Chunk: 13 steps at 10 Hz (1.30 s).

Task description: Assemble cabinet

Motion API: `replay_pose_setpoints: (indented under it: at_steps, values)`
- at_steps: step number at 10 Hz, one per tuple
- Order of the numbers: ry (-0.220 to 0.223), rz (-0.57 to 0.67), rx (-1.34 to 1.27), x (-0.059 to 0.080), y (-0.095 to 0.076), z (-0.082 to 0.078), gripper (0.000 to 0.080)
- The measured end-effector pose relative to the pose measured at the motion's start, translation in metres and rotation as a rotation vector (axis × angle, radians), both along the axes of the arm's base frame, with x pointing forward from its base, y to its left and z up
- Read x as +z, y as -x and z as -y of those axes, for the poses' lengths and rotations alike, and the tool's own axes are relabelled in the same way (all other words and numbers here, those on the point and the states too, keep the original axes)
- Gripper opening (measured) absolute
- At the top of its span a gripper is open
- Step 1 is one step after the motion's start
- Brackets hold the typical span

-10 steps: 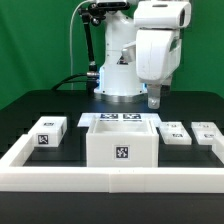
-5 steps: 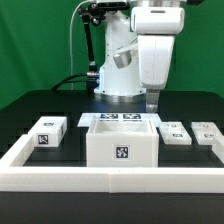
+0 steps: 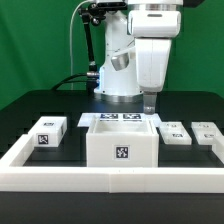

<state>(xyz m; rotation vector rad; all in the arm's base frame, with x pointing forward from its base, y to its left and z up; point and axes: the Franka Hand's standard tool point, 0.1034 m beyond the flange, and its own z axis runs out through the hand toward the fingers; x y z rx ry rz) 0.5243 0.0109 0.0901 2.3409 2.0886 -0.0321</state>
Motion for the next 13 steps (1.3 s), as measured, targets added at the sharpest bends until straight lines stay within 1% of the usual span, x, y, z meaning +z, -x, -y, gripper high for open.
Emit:
replay_pose_setpoints:
  at_steps: [2, 3, 4, 7, 8, 9, 11, 13]
  values:
    - [-0.004, -0.027, 0.038, -0.013, 0.021, 0.008, 0.0798]
    - [-0.008, -0.028, 0.038, -0.023, 0.036, 0.01, 0.0798]
    - [-0.008, -0.033, 0.03, -0.024, 0.04, 0.009, 0.0798]
    - [-0.008, -0.034, 0.028, -0.025, 0.04, 0.01, 0.0798]
    - [-0.01, -0.027, 0.023, -0.028, 0.047, 0.012, 0.0798]
    - [-0.016, -0.037, 0.017, -0.039, 0.067, 0.018, 0.0798]
    - [-0.021, -0.028, 0.012, -0.049, 0.079, 0.019, 0.0798]
    - [-0.025, -0.045, 0.006, -0.059, 0.082, 0.018, 0.0798]
